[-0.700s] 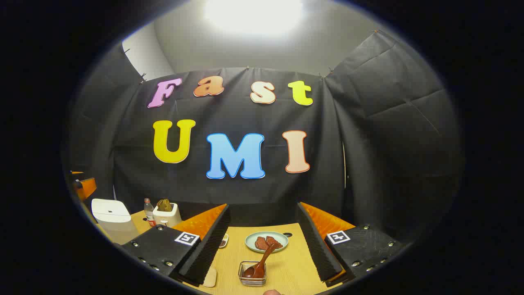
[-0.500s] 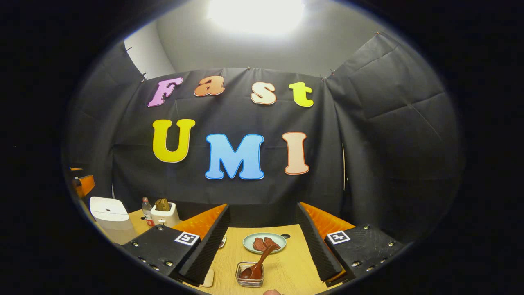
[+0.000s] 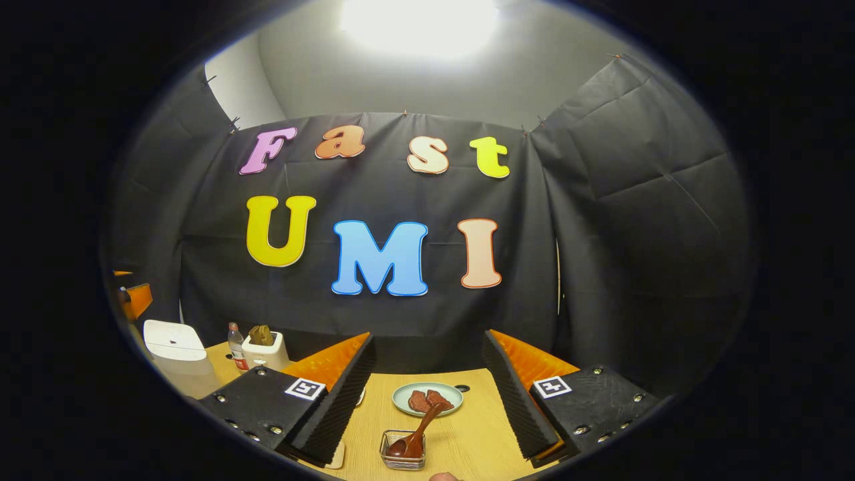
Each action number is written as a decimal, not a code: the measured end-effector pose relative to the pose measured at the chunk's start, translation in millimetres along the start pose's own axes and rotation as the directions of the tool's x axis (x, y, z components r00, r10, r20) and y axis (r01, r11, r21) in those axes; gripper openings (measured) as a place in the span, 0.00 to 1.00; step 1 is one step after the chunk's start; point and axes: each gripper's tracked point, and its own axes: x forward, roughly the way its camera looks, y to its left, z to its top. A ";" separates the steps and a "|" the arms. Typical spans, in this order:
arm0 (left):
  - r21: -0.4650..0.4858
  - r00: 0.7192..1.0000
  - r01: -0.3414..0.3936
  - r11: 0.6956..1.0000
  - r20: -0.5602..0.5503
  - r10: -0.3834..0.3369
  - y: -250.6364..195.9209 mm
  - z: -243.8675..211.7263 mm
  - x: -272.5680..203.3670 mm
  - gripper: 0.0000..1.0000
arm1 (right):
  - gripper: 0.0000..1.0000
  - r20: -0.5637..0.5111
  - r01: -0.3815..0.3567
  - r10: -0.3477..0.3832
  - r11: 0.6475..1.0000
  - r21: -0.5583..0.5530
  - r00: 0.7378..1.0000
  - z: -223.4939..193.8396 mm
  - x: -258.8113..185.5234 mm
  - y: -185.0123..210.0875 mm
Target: Close the left gripper, press the button to open the rice cooker; take a wooden spoon from the chopstick holder with the right hand, scoop a spoonful of rice and pour it into the rice cooker, then put the wooden spoon back into the chopstick holder.
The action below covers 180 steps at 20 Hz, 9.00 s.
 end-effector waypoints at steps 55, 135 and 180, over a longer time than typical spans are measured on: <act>-0.033 0.913 -0.107 0.994 -0.399 0.085 123.5 -214.2 121.5 0.09 | 0.98 -0.059 0.203 -0.207 0.977 -0.066 0.977 -6.2 -54.7 -36.1; -0.056 0.996 -0.085 0.995 0.015 0.086 116.2 22.7 -28.2 0.96 | 0.14 -0.487 -0.158 0.353 0.904 0.396 0.799 -130.1 79.7 98.0; 0.007 0.978 -0.208 0.978 0.004 0.208 238.0 15.0 -67.5 0.96 | 0.14 -0.570 0.105 0.556 0.654 0.749 0.605 -265.0 13.9 265.0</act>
